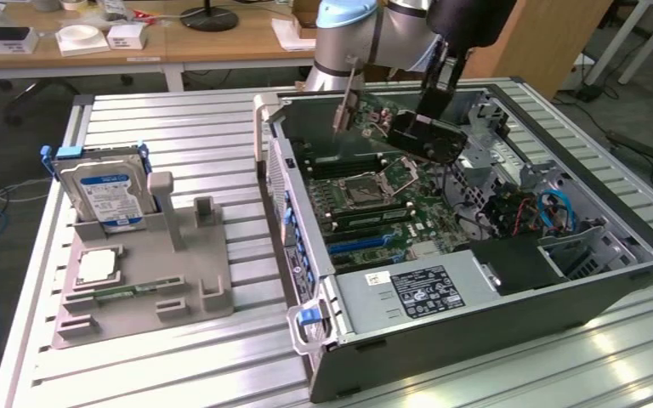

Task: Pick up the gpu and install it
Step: 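Insert the gpu into the slot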

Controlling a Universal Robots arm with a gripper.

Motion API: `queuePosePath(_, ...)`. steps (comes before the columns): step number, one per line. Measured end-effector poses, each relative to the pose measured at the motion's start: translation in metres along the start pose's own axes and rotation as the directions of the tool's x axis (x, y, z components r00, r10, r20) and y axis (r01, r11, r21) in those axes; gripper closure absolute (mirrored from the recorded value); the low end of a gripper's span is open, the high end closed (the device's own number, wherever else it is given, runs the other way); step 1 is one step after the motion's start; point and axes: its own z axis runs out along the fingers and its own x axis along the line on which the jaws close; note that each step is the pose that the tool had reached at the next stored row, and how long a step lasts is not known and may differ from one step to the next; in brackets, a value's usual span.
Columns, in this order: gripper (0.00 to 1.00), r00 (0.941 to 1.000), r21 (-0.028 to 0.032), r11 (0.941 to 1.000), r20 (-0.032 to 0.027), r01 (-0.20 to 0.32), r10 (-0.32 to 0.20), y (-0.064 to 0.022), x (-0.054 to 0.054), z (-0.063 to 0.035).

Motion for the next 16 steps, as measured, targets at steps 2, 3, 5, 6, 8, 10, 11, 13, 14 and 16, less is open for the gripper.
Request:
queuePosePath(2,0.74,0.9994,0.0002,0.9994,-0.002,0.034,-0.034,-0.0001,0.0,0.0019)
queuePosePath(3,0.74,0.9986,0.0001,0.9986,-0.0029,0.053,-0.053,-0.0001,0.0,0.003)
queuePosePath(5,0.74,0.996,-0.0001,0.996,-0.0053,0.089,-0.089,-0.0003,0.0,0.0051)
queuePosePath(6,0.74,0.9942,-0.0002,0.9943,-0.0063,0.107,-0.107,-0.0003,0.0,0.0061)
queuePosePath(8,0.74,0.9897,-0.0004,0.9897,-0.0085,0.143,-0.143,-0.0005,0.0,0.008)
queuePosePath(10,0.74,0.9839,-0.0008,0.984,-0.0106,0.178,-0.178,-0.0006,0.0,0.0099)
queuePosePath(11,0.74,0.9806,-0.001,0.9806,-0.0116,0.196,-0.196,-0.0006,0.0,0.0108)
queuePosePath(13,0.74,0.9725,-0.0015,0.9726,-0.0136,0.233,-0.233,-0.0008,0.0,0.0128)
queuePosePath(14,0.74,0.9681,-0.0018,0.9682,-0.0147,0.25,-0.25,-0.0008,0.0,0.0138)
queuePosePath(16,0.74,0.9585,-0.0023,0.9586,-0.0167,0.285,-0.285,-0.001,0.0,0.0157)
